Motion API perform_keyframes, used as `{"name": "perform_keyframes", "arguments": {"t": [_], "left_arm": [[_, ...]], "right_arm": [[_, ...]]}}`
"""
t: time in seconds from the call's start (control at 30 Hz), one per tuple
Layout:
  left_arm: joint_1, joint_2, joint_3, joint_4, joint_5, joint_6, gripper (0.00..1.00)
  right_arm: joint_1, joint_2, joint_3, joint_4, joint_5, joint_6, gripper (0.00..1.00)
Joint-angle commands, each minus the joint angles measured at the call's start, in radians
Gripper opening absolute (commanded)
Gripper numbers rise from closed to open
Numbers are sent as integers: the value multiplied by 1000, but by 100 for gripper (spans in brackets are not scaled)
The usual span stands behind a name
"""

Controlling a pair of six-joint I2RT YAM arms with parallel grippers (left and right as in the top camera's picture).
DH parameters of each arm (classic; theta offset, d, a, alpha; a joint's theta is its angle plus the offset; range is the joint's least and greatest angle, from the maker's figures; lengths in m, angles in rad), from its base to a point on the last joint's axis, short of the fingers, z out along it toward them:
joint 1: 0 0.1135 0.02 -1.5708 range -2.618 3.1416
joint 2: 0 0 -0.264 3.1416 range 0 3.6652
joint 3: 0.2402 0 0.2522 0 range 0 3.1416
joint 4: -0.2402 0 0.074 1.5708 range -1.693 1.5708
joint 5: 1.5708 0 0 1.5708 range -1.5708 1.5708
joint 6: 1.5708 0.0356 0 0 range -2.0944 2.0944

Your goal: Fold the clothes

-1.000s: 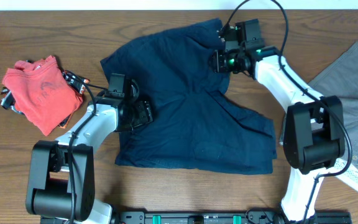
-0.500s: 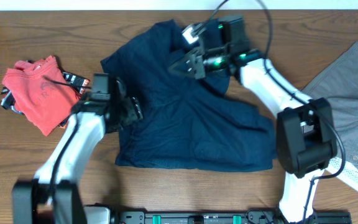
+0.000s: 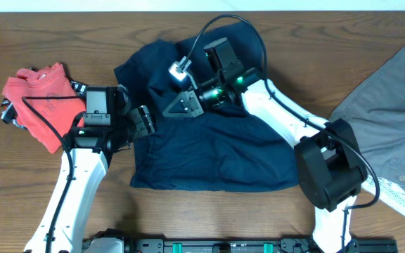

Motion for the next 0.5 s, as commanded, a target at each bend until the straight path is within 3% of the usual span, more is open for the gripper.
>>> {"name": "perform_keyframes", "arguments": {"t": [0.0,0.23,0.47], "left_arm": [[5,3,-3,-5,-14,24,76],[5,3,-3,-8,-14,24,76],[5,3,-3,-8,-14,24,76]], "right_arm": [[-81,-122,42,-114,315,-66,1],[-404,-350,211,-452,819,-71,1],[-783,-492,272,-651,912,-86,1]]}}
